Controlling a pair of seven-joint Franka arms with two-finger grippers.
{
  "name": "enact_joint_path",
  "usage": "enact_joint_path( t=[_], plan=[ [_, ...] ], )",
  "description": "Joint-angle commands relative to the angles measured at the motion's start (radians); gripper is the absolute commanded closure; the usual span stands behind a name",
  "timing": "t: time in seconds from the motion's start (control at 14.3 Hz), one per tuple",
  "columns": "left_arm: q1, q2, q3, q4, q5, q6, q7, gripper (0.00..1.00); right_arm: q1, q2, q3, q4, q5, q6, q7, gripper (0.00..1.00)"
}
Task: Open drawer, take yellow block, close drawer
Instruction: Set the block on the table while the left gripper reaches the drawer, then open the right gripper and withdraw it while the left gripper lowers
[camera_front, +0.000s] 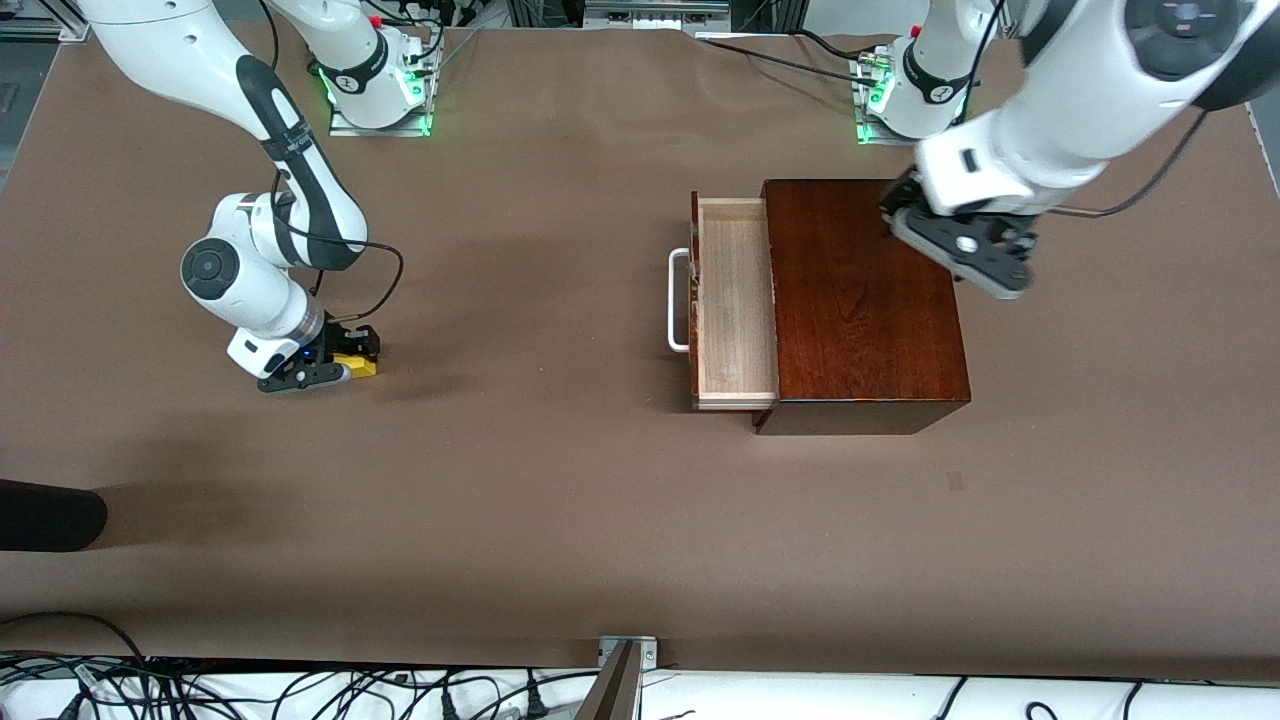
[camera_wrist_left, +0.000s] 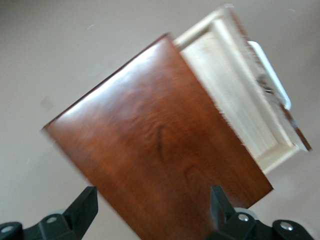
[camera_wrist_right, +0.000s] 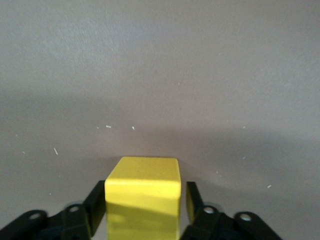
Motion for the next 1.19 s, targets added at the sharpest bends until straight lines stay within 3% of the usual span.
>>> enact_joint_path(
  t=[0.0,0.28,0.56,0.98,1.12],
  plan=[
    [-0.013,0.056,-0.047,0.065,-0.016,-0.001,0.202,0.00,-0.020,-0.095,0.006,-0.008,0.007,-0.015,-0.057,0.00],
    [-0.041,0.126,-0.075,0.102,-0.042,0.060,0.402,0.00,-0.022,-0.260,0.008,0.021,0.005,-0.168,-0.060,0.00],
    [-0.072,0.143,-0.103,0.097,-0.121,0.052,0.326,0.00,-0.022,-0.383,0.008,0.113,0.010,-0.463,-0.053,0.00],
    [-0.219,0.261,-0.103,0.125,-0.173,0.063,0.364,0.00,-0.022,-0.397,-0.009,0.378,0.009,-0.836,-0.062,0.00],
    [-0.266,0.330,-0.103,0.188,-0.171,0.120,0.388,0.00,-0.017,-0.396,-0.009,0.448,0.002,-0.917,-0.064,0.00]
  ],
)
